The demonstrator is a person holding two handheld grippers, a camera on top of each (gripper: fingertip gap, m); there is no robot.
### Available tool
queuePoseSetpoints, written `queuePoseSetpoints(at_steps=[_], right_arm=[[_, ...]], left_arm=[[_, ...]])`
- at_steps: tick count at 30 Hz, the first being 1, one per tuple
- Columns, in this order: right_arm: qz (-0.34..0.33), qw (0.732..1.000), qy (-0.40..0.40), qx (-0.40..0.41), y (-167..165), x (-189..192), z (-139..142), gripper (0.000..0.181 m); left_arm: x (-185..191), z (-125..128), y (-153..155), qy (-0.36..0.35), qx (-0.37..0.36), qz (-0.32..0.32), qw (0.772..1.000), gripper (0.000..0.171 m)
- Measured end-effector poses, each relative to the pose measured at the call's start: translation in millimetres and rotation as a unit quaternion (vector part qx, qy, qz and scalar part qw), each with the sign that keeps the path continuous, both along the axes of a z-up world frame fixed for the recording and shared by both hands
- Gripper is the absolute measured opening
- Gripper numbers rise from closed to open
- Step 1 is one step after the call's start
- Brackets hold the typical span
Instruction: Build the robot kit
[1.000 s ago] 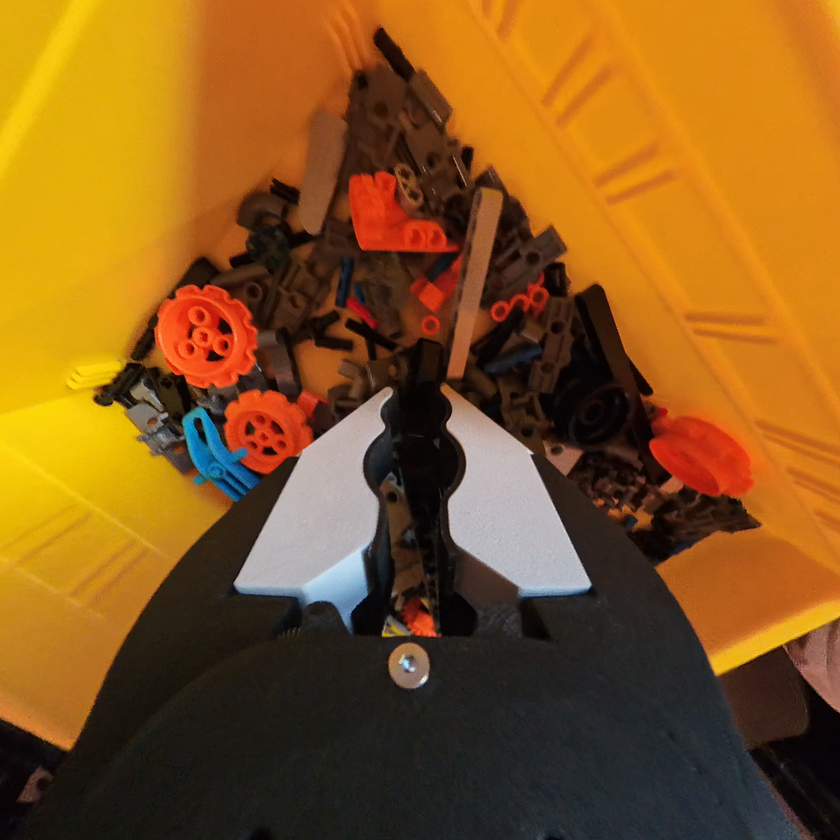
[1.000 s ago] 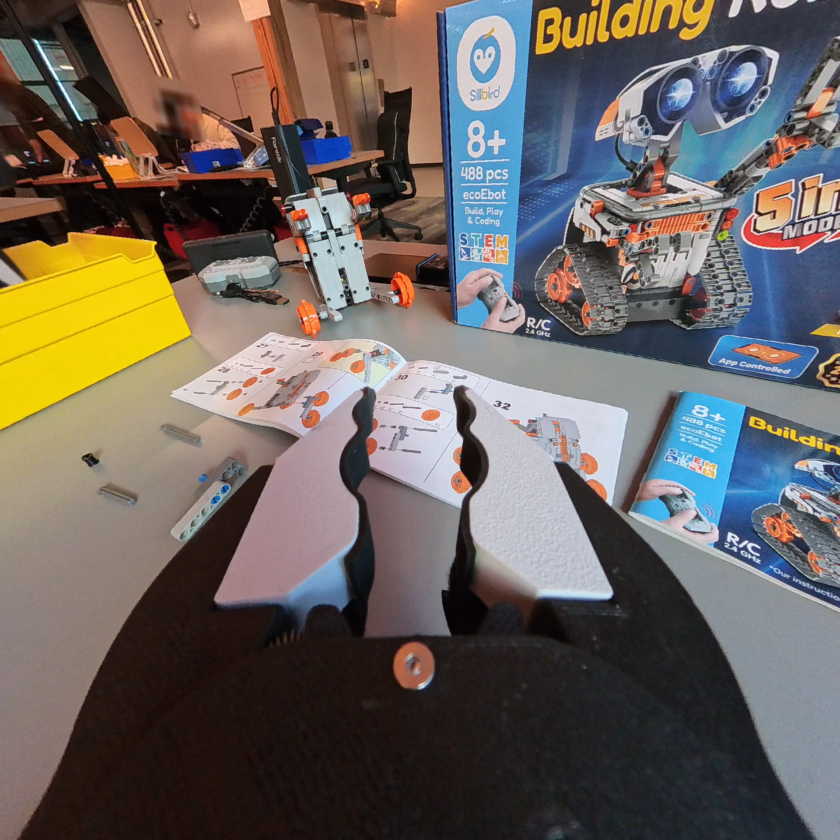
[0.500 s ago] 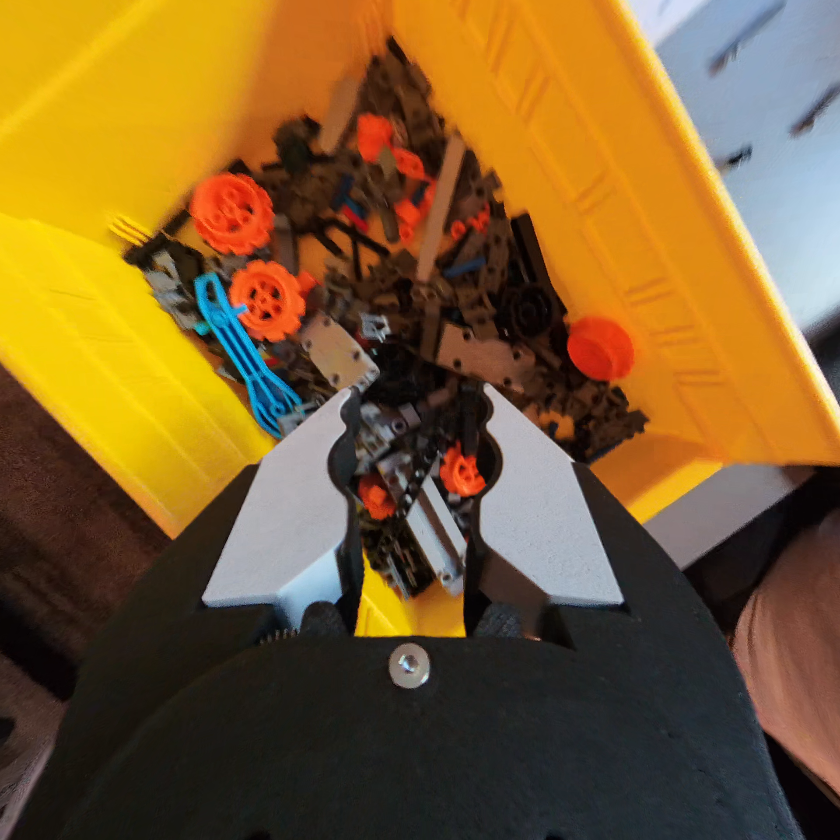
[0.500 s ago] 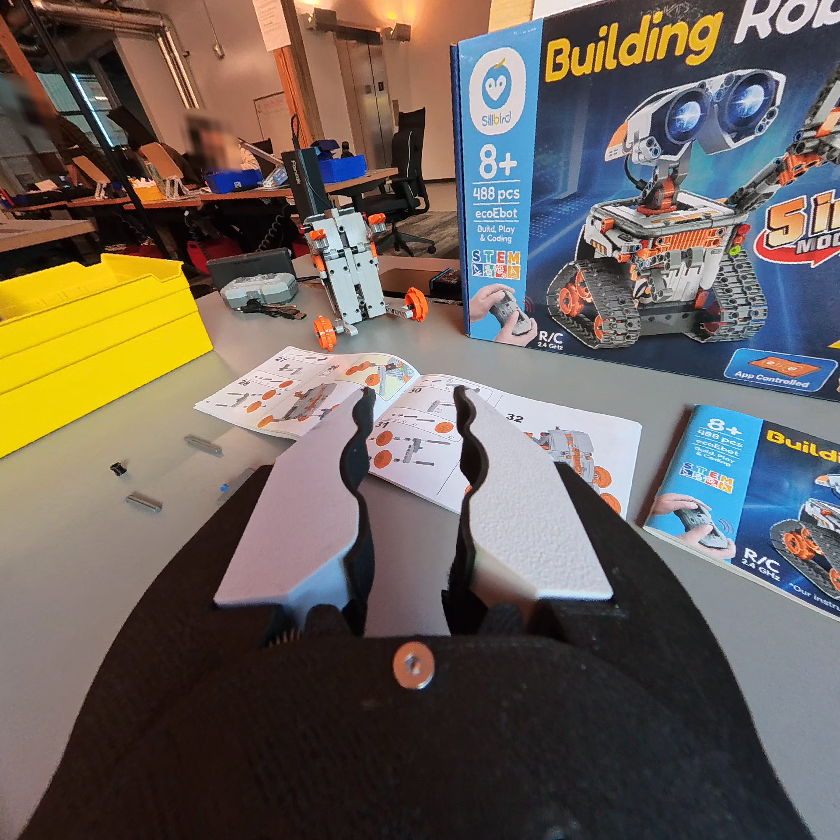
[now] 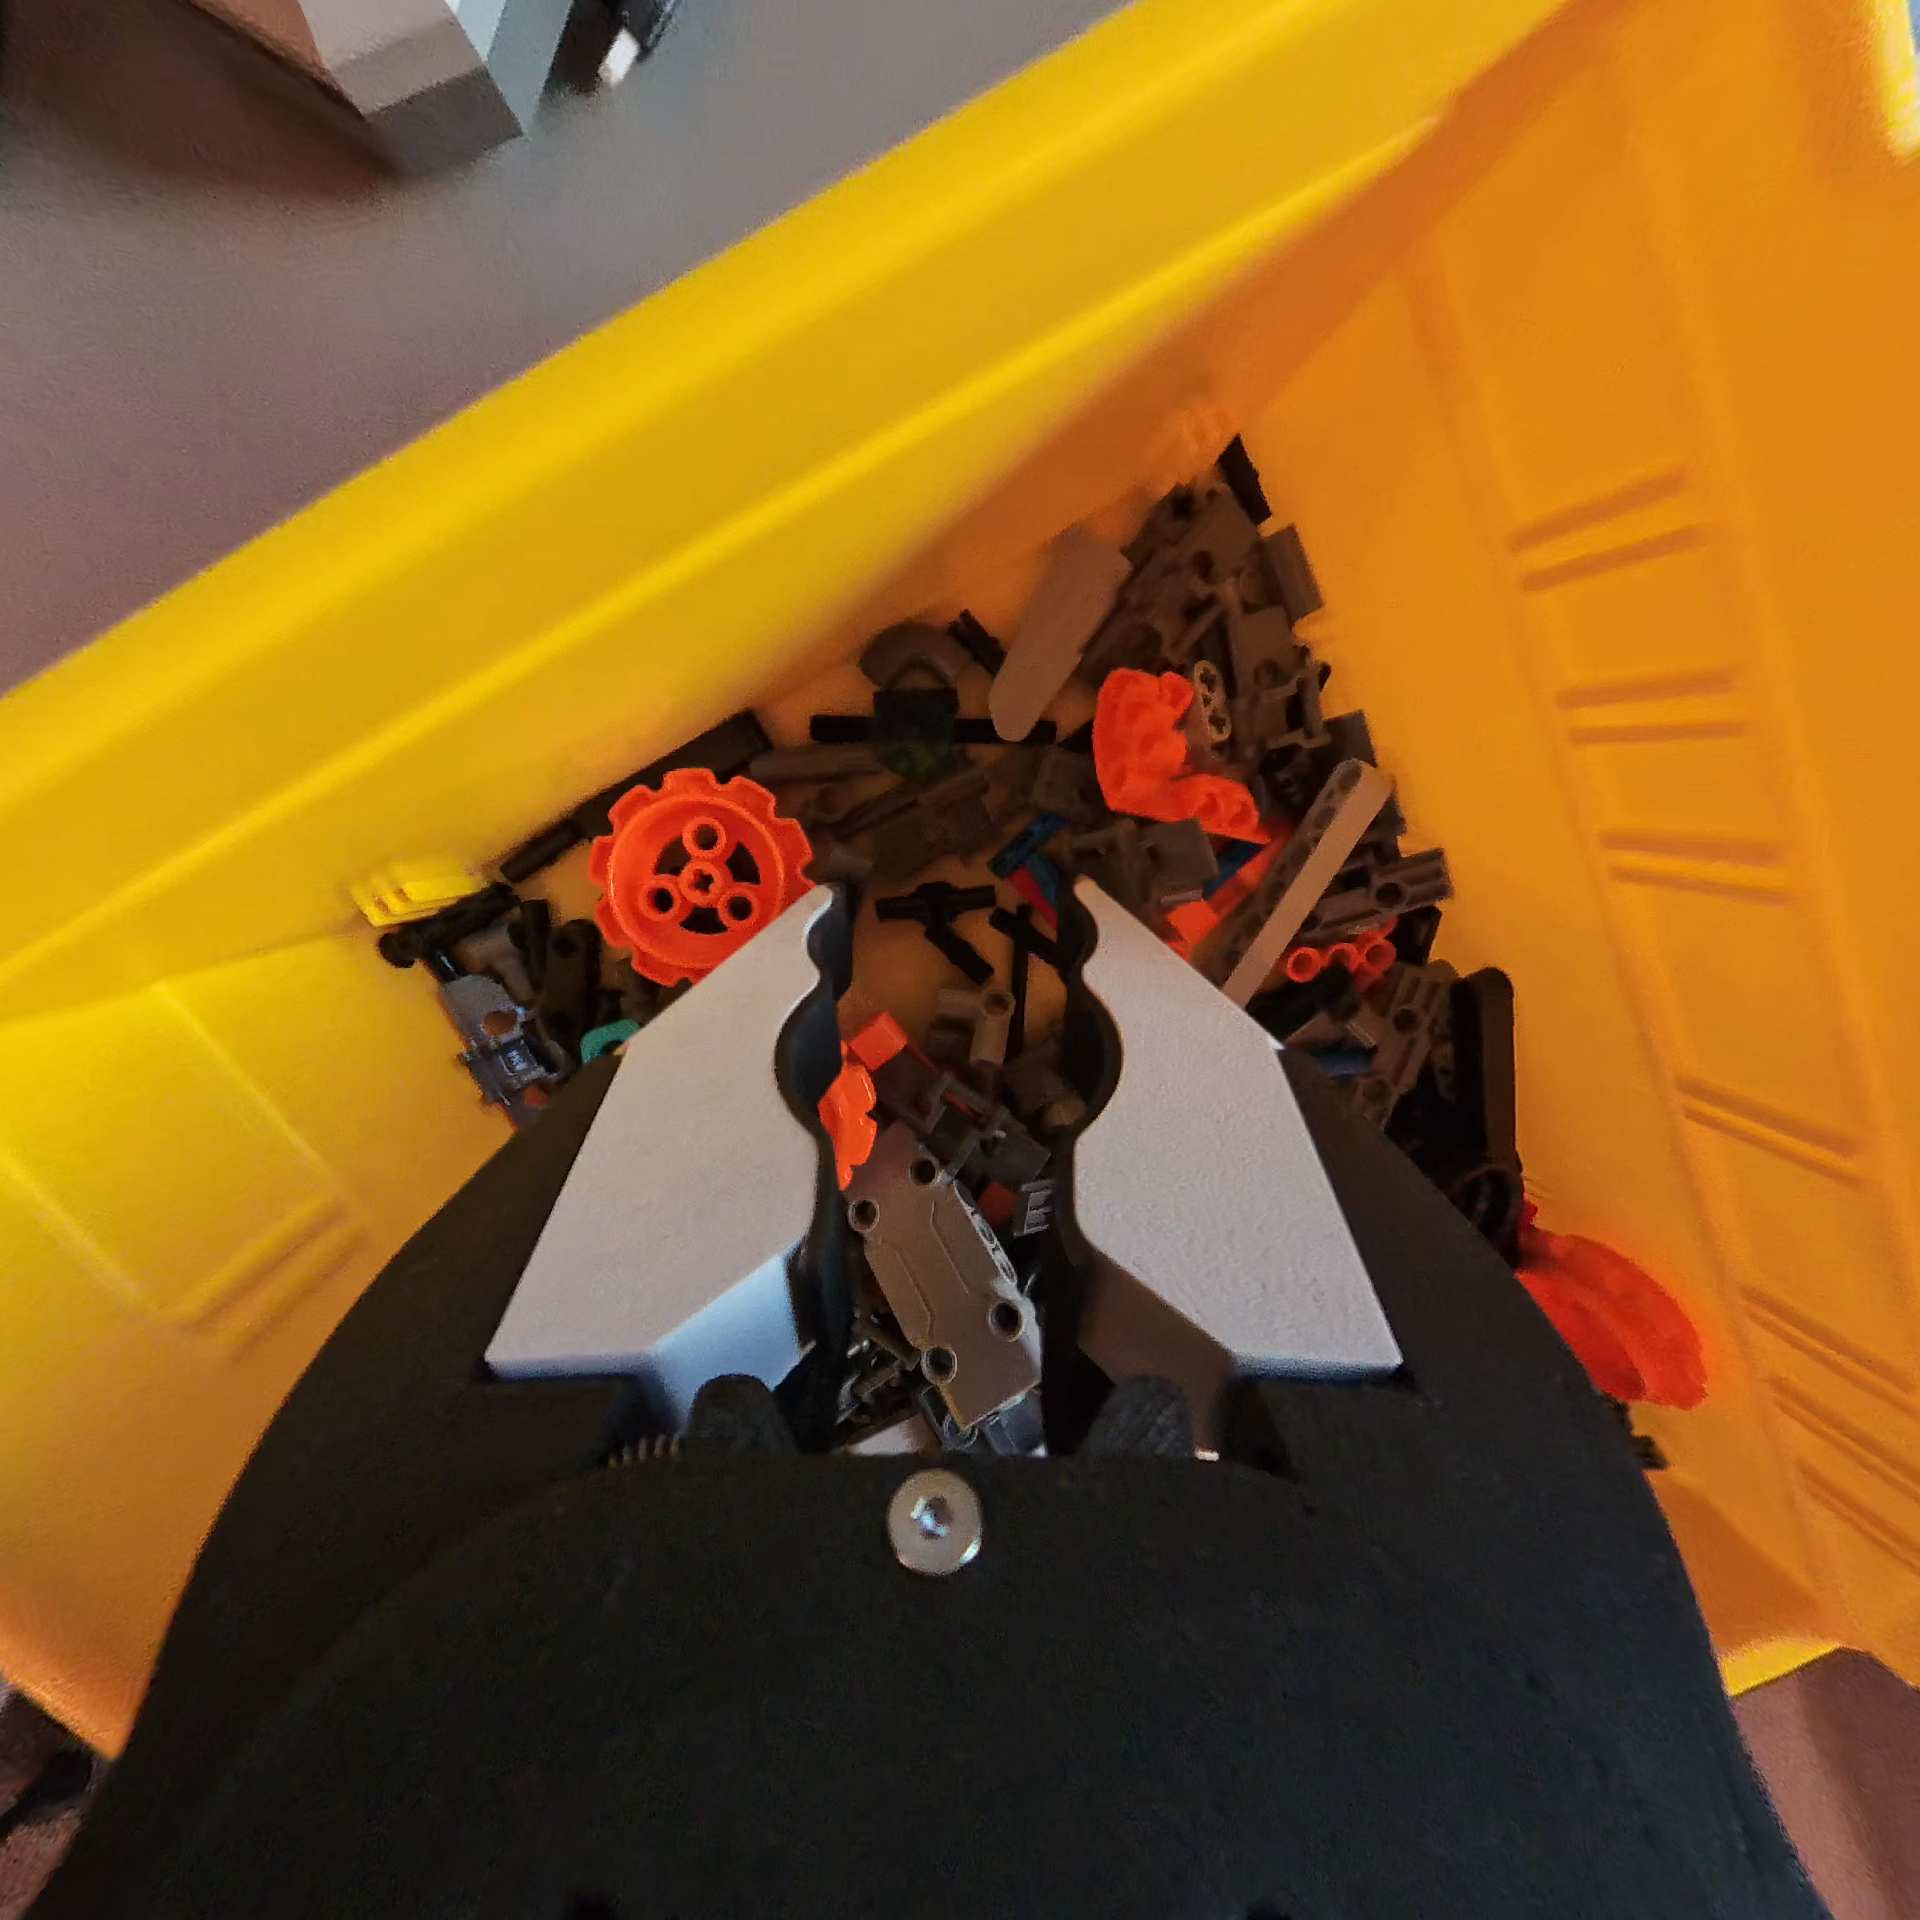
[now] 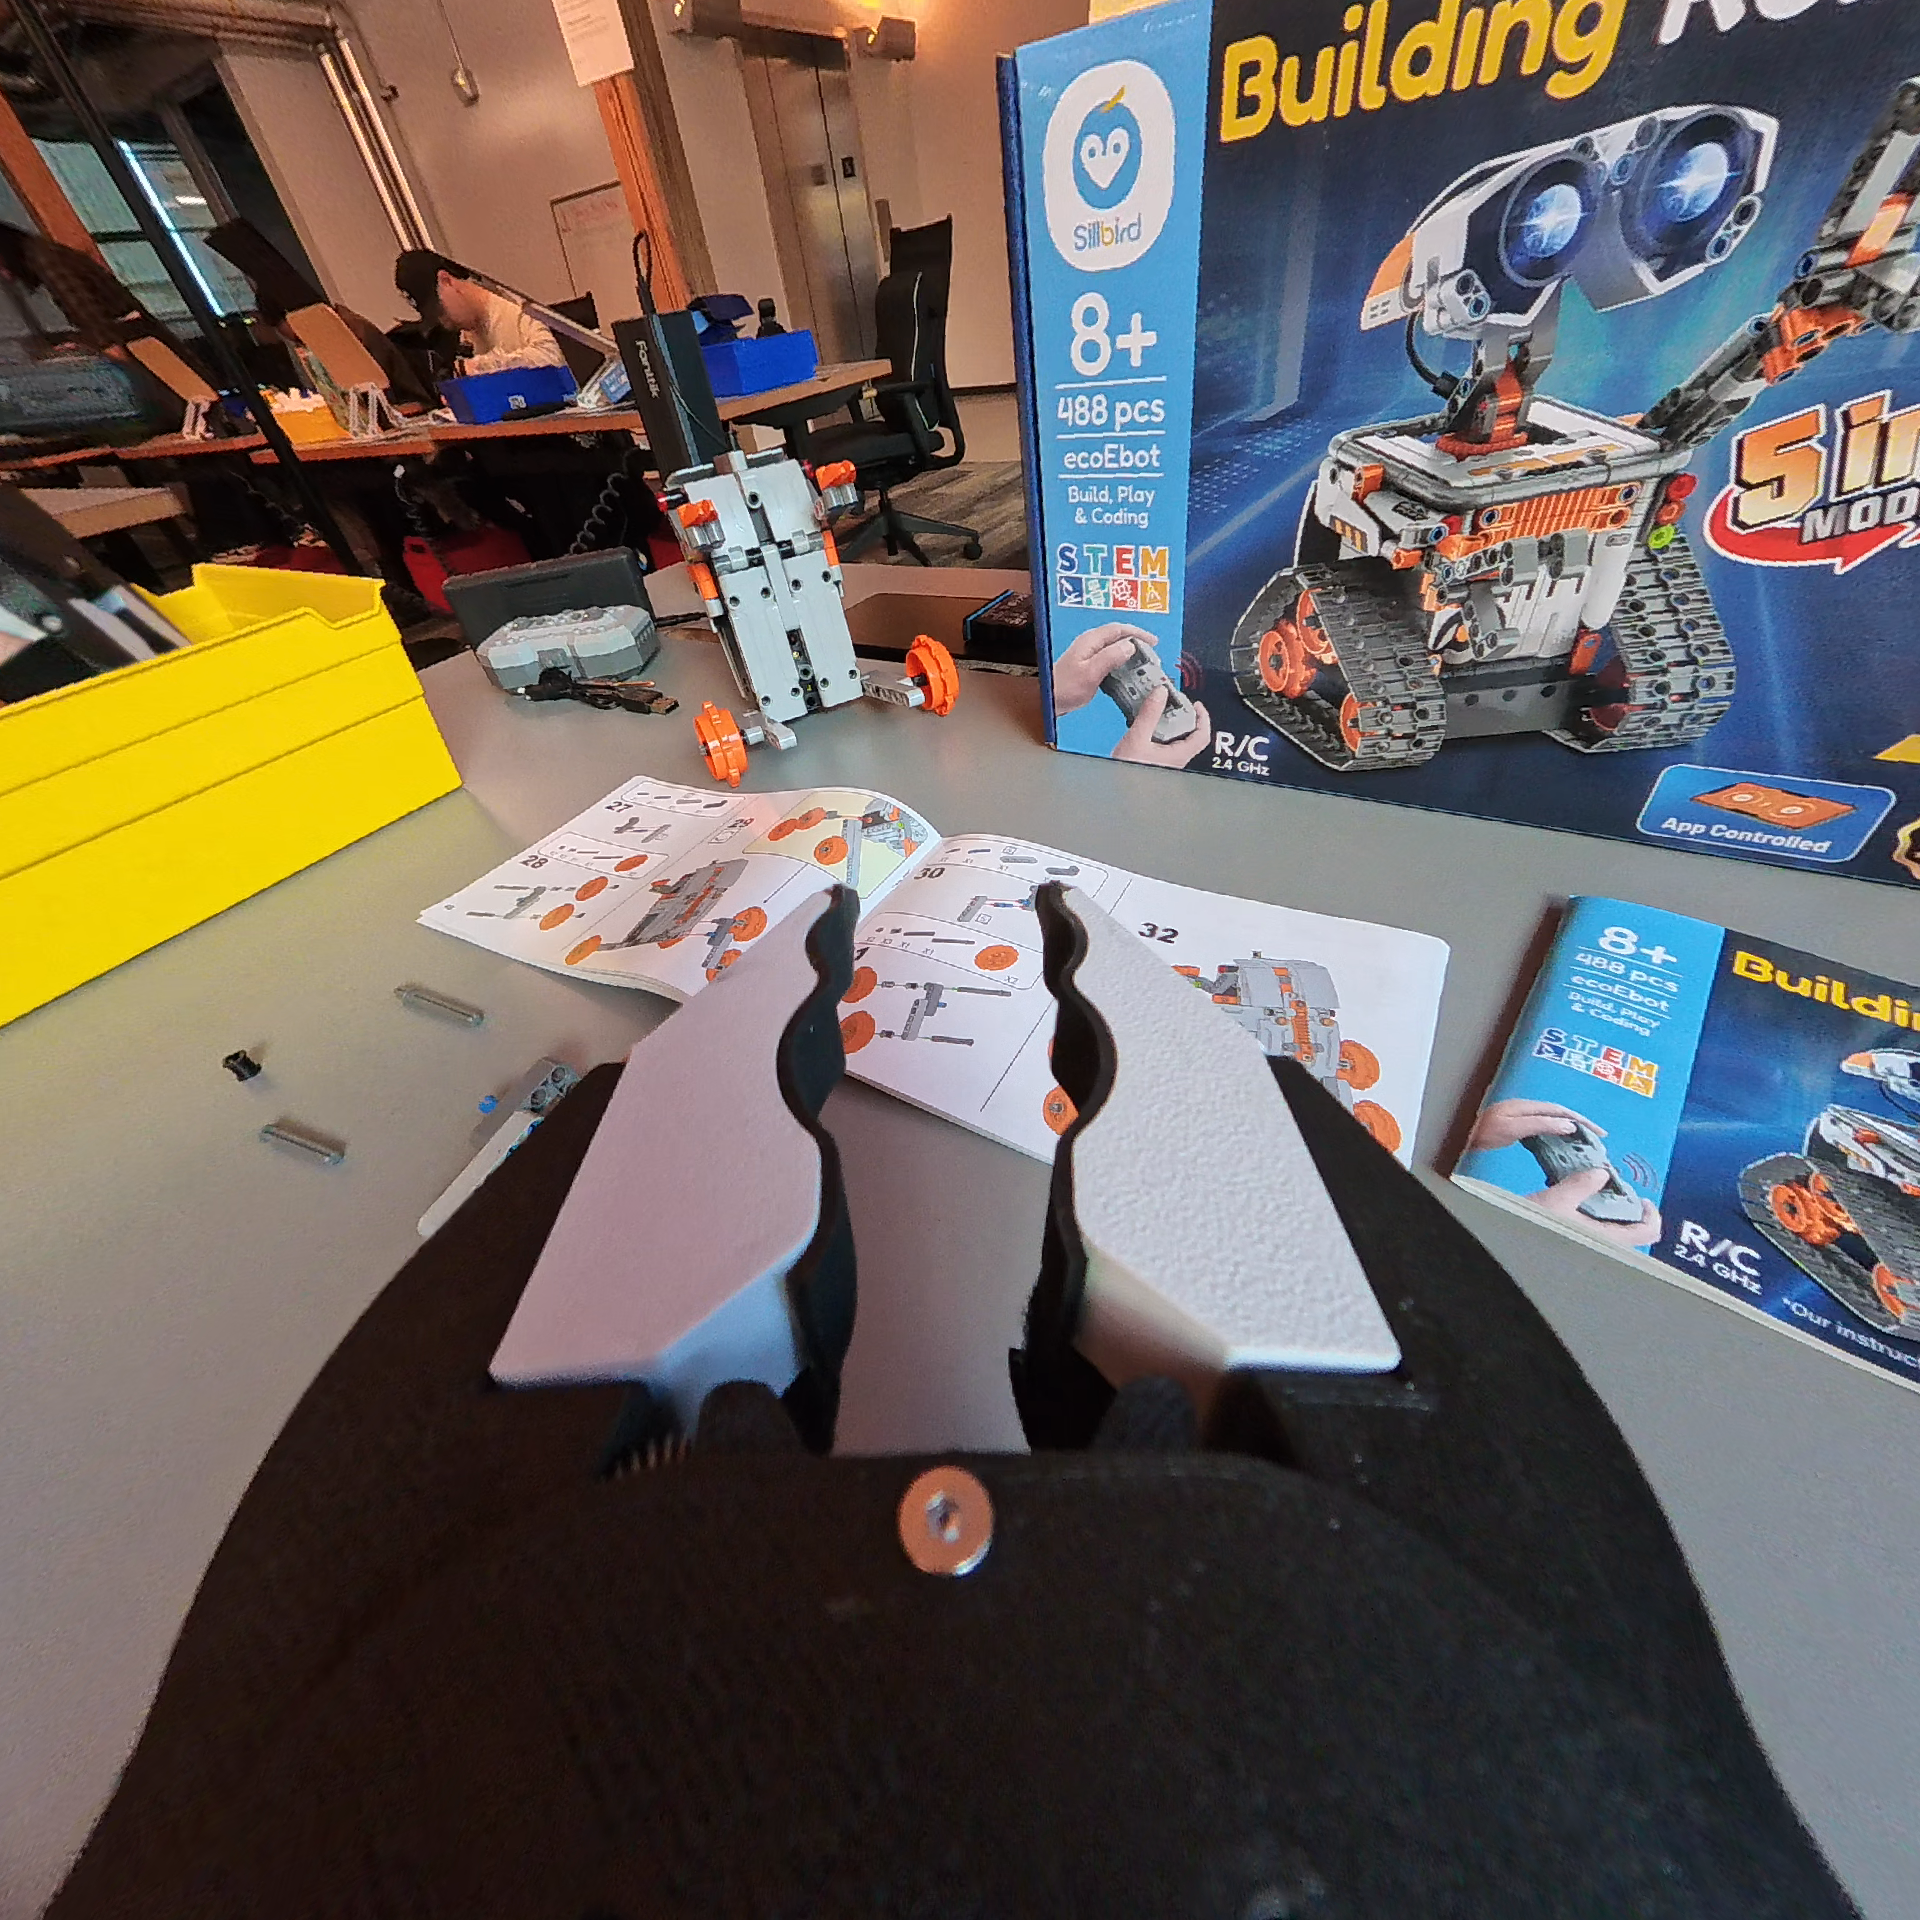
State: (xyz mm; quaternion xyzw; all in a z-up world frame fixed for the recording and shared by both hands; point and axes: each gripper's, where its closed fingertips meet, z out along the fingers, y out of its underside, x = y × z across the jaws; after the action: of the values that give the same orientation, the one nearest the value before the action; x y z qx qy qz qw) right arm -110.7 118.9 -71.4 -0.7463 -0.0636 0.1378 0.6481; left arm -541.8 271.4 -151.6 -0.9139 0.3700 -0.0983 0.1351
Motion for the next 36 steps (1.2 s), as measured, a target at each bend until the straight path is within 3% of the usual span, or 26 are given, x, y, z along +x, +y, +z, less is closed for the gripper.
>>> queuePoseSetpoints(at_steps=[5, 7, 11, 14, 16, 20, 25, 29, 36], right_arm=[[0.007, 1.000, -0.007, -0.006, 0.8, -3.9, -2.5, 0.035], [0.006, 1.000, -0.009, -0.003, -0.5, -3.6, -1.1, 0.035], [0.004, 1.000, 0.006, 0.004, -1.1, -1.1, 2.7, 0.035], [0.007, 1.000, 0.013, 0.002, -0.2, -1.4, 2.5, 0.035], [0.009, 1.000, 0.007, 0.001, -0.3, -3.1, 1.8, 0.035], [0.010, 1.000, -0.004, 0.001, -1.4, -4.9, 1.4, 0.034], [0.008, 1.000, 0.008, 0.004, -1.5, -2.1, 3.2, 0.034], [0.008, 1.000, 0.011, 0.005, -1.7, -1.6, 4.2, 0.034], [0.011, 1.000, 0.007, 0.003, -1.8, -3.7, 3.5, 0.034]], left_arm=[[-2.6, -2.5, 4.8, 0.040, -0.002, -0.015, 0.999, 0.026], [-2.8, -2.4, -4.9, 0.055, -0.019, -0.029, 0.998, 0.031], [-17.1, -8.1, -19.0, 0.098, -0.024, -0.037, 0.994, 0.022], [-16.6, -9.0, -16.0, 0.057, -0.041, -0.001, 0.998, 0.018], [-10.6, -7.6, -11.1, 0.013, -0.061, 0.015, 0.998, 0.032], [-6.6, -6.6, -5.0, -0.019, -0.092, 0.030, 0.995, 0.028], [-10.2, -8.4, -10.2, 0.041, -0.082, -0.004, 0.996, 0.032], [-16.7, -11.1, -5.4, 0.085, -0.030, -0.045, 0.995, 0.017], [-13.9, -7.9, -6.3, 0.051, -0.057, -0.028, 0.997, 0.013]])
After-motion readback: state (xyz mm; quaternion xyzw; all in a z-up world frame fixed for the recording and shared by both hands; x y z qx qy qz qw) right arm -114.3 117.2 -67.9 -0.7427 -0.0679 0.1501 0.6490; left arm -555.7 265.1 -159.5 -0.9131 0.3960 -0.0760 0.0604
